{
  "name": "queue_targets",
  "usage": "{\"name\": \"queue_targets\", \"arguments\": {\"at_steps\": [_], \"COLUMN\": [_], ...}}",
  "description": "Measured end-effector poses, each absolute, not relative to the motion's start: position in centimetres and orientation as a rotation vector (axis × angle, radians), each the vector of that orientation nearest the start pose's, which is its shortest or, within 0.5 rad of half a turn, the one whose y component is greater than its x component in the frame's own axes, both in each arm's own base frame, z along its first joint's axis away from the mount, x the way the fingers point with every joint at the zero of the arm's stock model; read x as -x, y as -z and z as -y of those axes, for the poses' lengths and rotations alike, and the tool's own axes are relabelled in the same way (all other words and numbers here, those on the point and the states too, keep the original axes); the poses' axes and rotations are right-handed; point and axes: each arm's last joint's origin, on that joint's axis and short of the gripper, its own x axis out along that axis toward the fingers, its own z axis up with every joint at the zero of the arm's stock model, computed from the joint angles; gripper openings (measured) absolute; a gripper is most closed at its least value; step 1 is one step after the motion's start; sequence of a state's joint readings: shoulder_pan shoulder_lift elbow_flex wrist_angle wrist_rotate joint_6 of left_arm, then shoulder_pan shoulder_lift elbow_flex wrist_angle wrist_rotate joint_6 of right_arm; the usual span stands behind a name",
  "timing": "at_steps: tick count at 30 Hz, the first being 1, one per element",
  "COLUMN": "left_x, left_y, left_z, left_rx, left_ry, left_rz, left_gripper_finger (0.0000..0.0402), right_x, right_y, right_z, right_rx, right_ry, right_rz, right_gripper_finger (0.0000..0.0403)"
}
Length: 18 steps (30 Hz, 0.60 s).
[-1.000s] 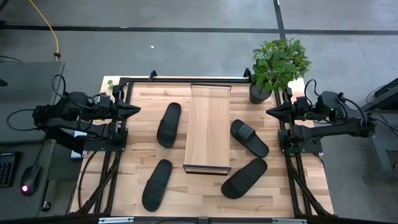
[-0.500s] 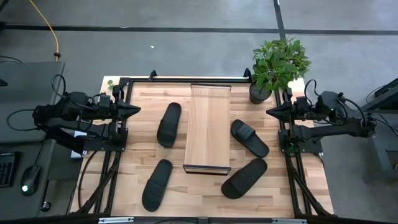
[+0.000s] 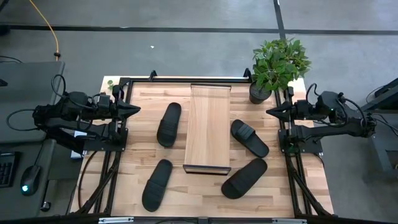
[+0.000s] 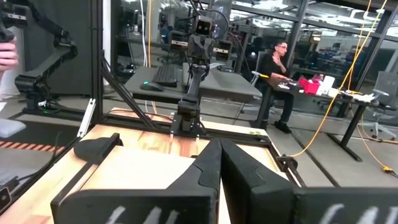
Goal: Pick and place slides into the shelf
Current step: Put the top right black slipper on the shelf
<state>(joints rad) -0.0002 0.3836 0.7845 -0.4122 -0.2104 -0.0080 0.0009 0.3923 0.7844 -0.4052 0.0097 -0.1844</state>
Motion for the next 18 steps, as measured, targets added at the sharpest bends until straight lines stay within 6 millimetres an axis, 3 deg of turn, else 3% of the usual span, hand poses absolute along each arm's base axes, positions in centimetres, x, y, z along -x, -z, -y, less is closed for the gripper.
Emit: {"name": "queue_targets", "arguments": {"at_steps": [18], "left_x": [-7.34], "left_y": [-35.18], "left_z": [-0.61], "left_rx": [0.055], "left_ry": [-0.211], "left_rz": [-0.009], "left_gripper_finger": [0.001], "right_x": [-7.62], "right_y": [-35.61], "right_z": [0.02], "right_rx": [0.18], "right_ry": [0.012], "right_rz": [0.026], "right_gripper_finger": [0.0]}}
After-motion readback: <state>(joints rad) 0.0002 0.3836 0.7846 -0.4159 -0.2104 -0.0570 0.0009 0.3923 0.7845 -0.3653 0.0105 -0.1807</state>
